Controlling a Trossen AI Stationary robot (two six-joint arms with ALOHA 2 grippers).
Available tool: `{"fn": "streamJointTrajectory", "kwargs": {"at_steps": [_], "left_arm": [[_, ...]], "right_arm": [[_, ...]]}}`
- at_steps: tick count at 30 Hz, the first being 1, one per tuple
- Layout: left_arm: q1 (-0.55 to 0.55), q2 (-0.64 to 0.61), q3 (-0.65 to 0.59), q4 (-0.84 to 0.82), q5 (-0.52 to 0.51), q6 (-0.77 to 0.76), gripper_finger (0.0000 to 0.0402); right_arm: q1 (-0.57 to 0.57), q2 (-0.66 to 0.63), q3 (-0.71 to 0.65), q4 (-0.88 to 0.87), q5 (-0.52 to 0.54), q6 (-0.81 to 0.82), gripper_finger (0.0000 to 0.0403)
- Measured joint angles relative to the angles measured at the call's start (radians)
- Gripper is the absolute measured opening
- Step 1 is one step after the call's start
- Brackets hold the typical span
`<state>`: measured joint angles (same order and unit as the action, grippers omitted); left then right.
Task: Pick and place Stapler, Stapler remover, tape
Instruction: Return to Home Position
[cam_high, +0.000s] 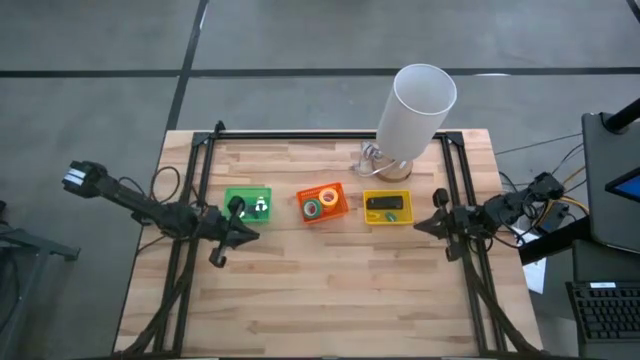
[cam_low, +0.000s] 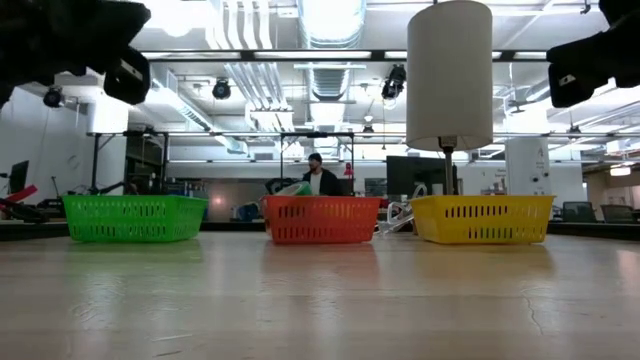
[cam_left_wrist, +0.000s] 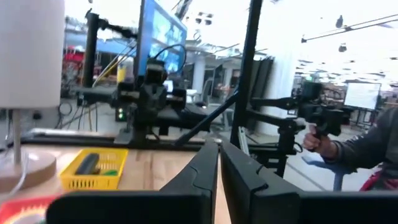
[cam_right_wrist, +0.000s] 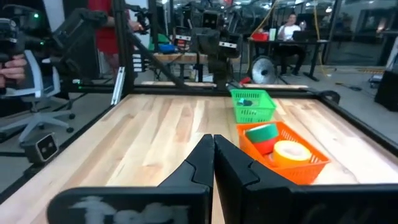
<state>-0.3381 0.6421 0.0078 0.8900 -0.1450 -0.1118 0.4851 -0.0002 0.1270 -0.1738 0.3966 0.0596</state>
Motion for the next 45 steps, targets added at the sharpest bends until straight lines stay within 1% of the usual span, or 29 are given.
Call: {"fn": "streamJointTrajectory", "kwargs": {"at_steps": [4,6,9,13,17,20,24,29,33,37,42,45], "left_arm": [[0.026,-0.072,0.000,-0.058,0.004,0.017,0.0027],[0.043,-0.098,0.000,-0.088,0.010,0.012,0.0029],[0.071,-0.123,-0.001,-0.127,0.054,0.005,0.0030],[0.134,-0.202,-0.001,-0.184,0.119,-0.003,0.0025],[0.201,-0.320,-0.001,-0.338,0.229,-0.058,0.0023],[0.224,-0.416,-0.001,-0.473,0.260,-0.098,0.0026],[0.223,-0.528,-0.002,-0.597,0.254,-0.098,0.0030],[0.210,-0.623,0.001,-0.604,0.252,-0.097,0.0027],[0.183,-0.642,0.001,-0.671,0.248,-0.034,0.0023],[0.184,-0.641,-0.001,-0.740,0.182,-0.016,0.0025],[0.184,-0.640,-0.002,-0.825,0.057,-0.005,0.0030],[0.184,-0.641,-0.002,-0.808,0.052,0.042,0.0029]], "right_arm": [[-0.061,0.000,0.000,0.009,-0.046,-0.024,0.0008],[-0.094,0.000,-0.010,0.022,-0.088,-0.044,0.0009],[-0.153,0.000,-0.039,0.061,-0.154,-0.054,0.0008],[-0.242,0.000,-0.051,0.035,-0.209,-0.038,0.0008],[-0.333,0.000,-0.052,0.019,-0.301,-0.037,0.0008],[-0.394,0.000,-0.053,-0.008,-0.332,-0.041,0.0008],[-0.447,0.000,-0.052,-0.010,-0.404,-0.059,0.0008],[-0.457,0.000,-0.039,-0.048,-0.401,-0.055,0.0008],[-0.457,0.000,-0.032,-0.055,-0.406,-0.091,0.0008],[-0.459,0.000,-0.032,-0.030,-0.397,-0.119,0.0008],[-0.459,0.003,-0.055,-0.003,-0.398,-0.096,0.0008],[-0.459,0.002,-0.055,-0.001,-0.397,-0.134,0.0008]]}}
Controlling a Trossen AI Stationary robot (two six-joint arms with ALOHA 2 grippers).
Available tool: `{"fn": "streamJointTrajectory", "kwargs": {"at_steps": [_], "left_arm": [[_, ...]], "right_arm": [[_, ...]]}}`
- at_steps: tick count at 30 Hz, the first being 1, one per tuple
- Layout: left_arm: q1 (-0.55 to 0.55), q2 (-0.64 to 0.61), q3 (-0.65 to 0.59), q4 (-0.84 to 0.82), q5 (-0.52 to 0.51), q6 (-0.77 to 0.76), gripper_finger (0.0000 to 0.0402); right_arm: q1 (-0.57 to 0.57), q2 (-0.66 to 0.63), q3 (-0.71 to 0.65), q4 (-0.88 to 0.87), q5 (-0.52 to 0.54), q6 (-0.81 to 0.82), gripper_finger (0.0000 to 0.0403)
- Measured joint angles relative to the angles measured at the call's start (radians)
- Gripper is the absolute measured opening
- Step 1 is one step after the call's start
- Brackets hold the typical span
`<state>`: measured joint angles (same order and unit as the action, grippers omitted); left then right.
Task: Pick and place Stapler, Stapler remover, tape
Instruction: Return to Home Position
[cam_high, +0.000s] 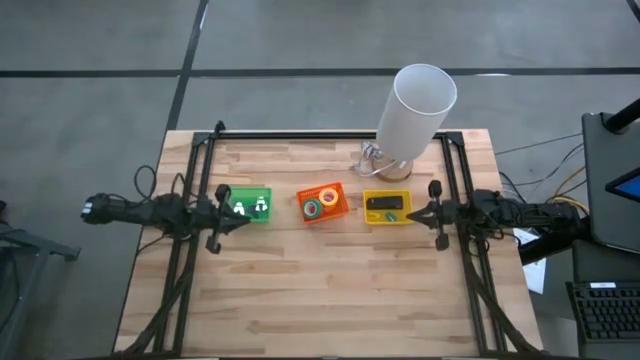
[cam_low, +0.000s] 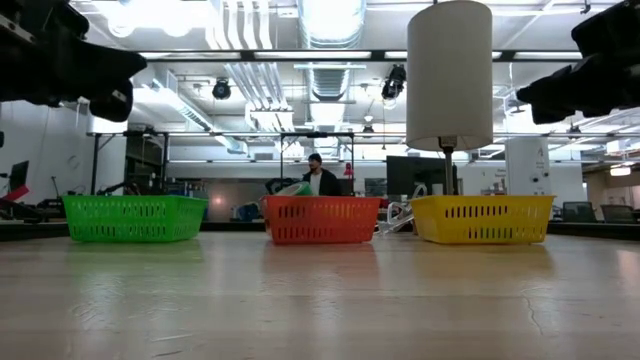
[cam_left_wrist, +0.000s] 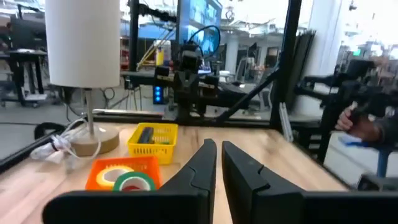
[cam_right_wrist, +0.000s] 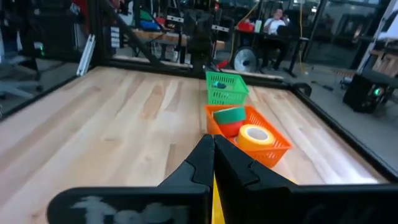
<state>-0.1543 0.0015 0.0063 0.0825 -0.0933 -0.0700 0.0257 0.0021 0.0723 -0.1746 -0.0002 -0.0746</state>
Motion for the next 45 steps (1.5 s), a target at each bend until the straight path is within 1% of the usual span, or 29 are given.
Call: {"fn": "streamJointTrajectory", "kwargs": {"at_steps": [5,12,21,29,39,45], "left_arm": [[0.000,0.017,0.000,-0.016,-0.013,0.032,0.0025],[0.000,0.031,0.000,-0.016,-0.013,0.009,0.0030],[0.000,0.032,0.000,-0.016,-0.013,0.006,0.0023],[0.000,0.032,0.000,-0.016,-0.012,0.006,0.0030],[0.000,0.032,0.000,-0.017,-0.011,0.006,0.0023],[0.000,0.032,0.000,-0.017,-0.011,0.006,0.0028]], "right_arm": [[0.000,0.000,0.000,-0.001,0.001,-0.062,0.0008],[0.000,0.000,0.000,0.000,0.002,-0.058,0.0008],[0.000,0.000,0.000,0.000,0.002,-0.057,0.0008],[0.000,0.000,0.000,0.000,0.002,-0.057,0.0008],[0.000,0.000,0.000,0.000,0.002,-0.057,0.0008],[0.000,0.000,0.000,0.000,0.002,-0.057,0.0008]]}}
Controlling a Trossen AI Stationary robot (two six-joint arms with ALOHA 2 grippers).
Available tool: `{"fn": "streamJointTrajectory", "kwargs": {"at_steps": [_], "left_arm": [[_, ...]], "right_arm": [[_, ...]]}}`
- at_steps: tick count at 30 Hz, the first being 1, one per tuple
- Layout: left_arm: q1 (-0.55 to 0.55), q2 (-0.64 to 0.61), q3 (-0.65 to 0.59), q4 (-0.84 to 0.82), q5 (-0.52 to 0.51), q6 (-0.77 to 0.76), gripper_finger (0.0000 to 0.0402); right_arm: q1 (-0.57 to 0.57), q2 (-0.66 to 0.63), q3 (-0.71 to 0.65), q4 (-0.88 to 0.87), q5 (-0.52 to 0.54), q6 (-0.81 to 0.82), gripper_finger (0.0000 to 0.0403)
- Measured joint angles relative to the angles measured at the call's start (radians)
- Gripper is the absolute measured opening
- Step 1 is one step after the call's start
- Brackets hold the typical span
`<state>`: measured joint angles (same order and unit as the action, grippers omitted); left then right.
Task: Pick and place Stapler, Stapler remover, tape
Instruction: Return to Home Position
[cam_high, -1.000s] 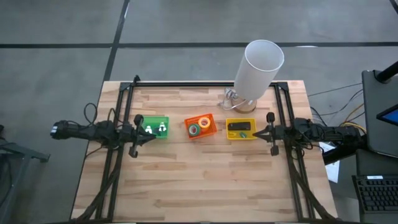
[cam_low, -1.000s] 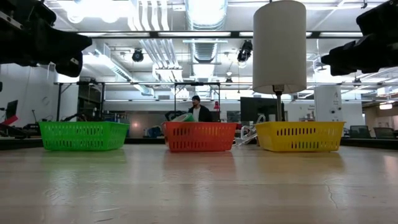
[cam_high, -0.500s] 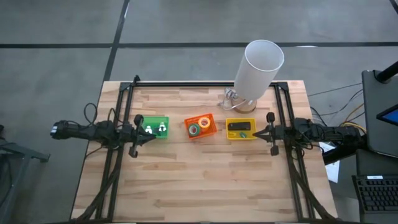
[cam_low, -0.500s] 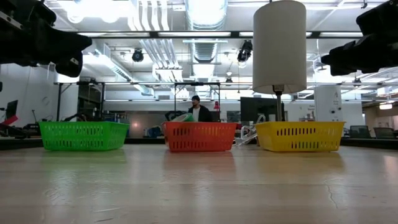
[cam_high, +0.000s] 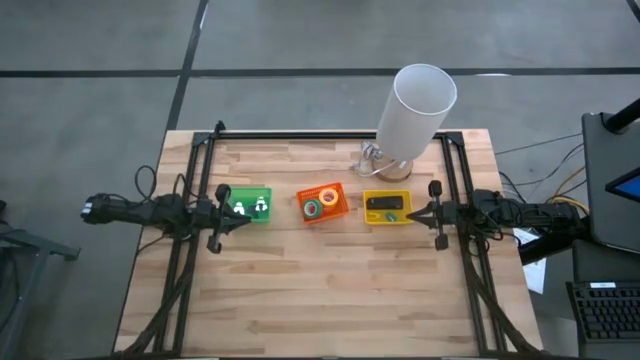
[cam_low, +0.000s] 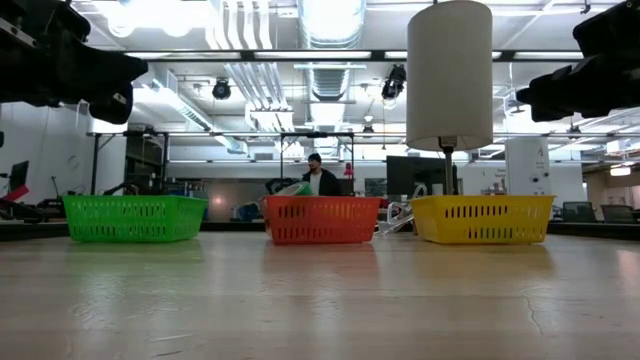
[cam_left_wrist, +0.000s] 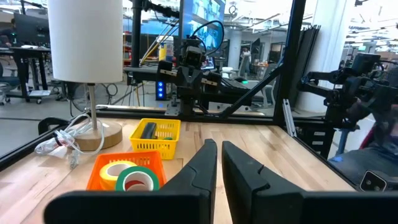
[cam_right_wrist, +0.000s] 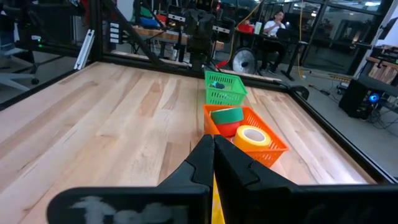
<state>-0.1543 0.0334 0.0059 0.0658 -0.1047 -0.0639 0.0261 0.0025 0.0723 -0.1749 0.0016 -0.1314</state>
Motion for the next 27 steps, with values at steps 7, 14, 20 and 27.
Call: {"fn": "streamJointTrajectory", "kwargs": {"at_steps": [7,14,20,27], "left_arm": [[0.000,0.000,0.000,0.000,0.000,0.000,0.0027],[0.000,0.000,0.000,0.000,0.000,0.000,0.0024],[0.000,0.000,0.000,0.000,0.000,0.000,0.0030],[0.000,0.000,0.000,0.000,0.000,0.000,0.0025]], "right_arm": [[0.000,0.000,0.000,0.000,0.000,0.000,0.0008],[0.000,0.000,0.000,0.000,0.000,0.000,0.0008],[0.000,0.000,0.000,0.000,0.000,0.000,0.0008],[0.000,0.000,0.000,0.000,0.000,0.000,0.0008]]}}
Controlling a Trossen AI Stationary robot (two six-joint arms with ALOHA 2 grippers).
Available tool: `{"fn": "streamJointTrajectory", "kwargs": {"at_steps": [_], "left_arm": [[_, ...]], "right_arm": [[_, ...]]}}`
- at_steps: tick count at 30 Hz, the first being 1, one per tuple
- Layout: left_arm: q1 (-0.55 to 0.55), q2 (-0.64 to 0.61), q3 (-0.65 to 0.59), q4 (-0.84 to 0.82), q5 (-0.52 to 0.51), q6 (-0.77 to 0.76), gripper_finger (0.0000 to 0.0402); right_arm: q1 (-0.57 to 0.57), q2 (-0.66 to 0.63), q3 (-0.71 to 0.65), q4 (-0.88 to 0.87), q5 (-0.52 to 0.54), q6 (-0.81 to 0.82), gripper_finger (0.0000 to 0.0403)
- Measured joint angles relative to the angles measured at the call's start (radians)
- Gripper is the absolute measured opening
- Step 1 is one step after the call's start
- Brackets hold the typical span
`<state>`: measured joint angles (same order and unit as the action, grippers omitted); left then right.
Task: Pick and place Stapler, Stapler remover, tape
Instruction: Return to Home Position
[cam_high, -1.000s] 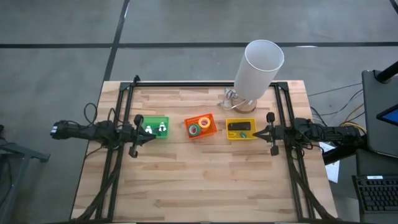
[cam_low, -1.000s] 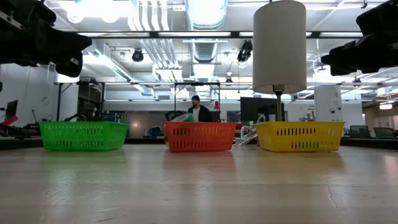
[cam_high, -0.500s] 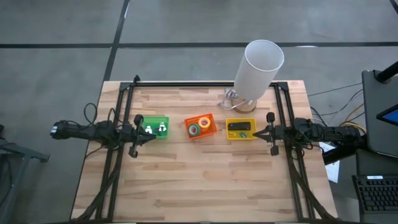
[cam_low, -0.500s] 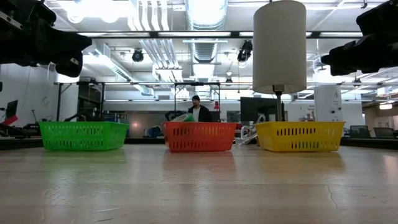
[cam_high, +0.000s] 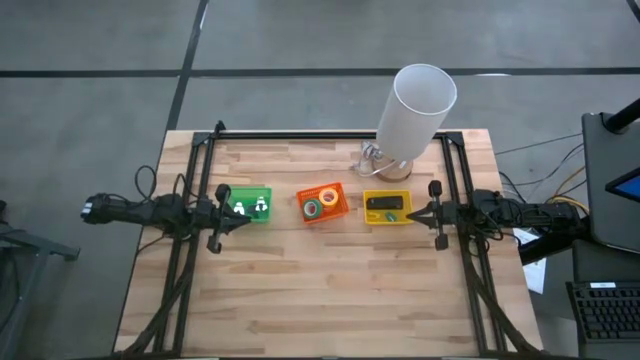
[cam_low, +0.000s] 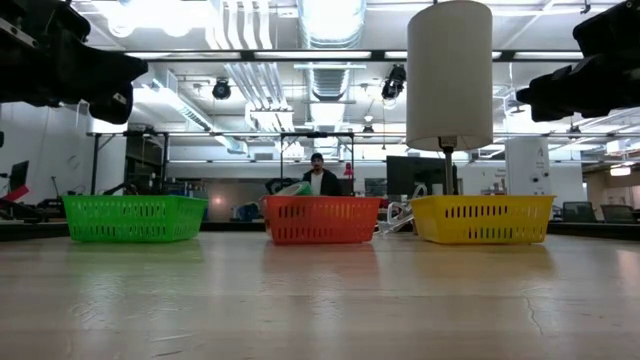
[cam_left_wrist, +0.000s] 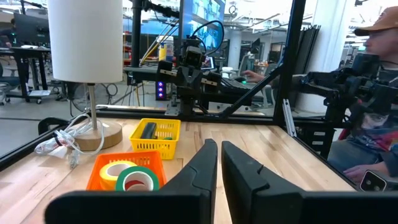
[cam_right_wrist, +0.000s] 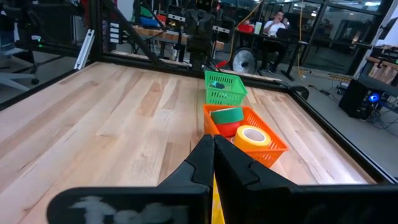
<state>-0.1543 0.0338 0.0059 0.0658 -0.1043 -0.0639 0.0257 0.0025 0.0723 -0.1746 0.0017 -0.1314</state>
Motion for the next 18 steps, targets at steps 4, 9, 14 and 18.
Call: {"fn": "streamJointTrajectory", "kwargs": {"at_steps": [4,9,14,18], "left_arm": [[0.000,0.000,0.000,0.000,0.000,0.000,0.0027],[0.000,0.000,0.000,0.000,0.000,0.000,0.0030],[0.000,0.000,0.000,0.000,0.000,0.000,0.0024],[0.000,0.000,0.000,0.000,0.000,0.000,0.0024]], "right_arm": [[0.000,0.000,0.000,0.000,0.000,0.000,0.0008],[0.000,0.000,0.000,0.000,0.000,0.000,0.0008],[0.000,0.000,0.000,0.000,0.000,0.000,0.0008],[0.000,0.000,0.000,0.000,0.000,0.000,0.0008]]}}
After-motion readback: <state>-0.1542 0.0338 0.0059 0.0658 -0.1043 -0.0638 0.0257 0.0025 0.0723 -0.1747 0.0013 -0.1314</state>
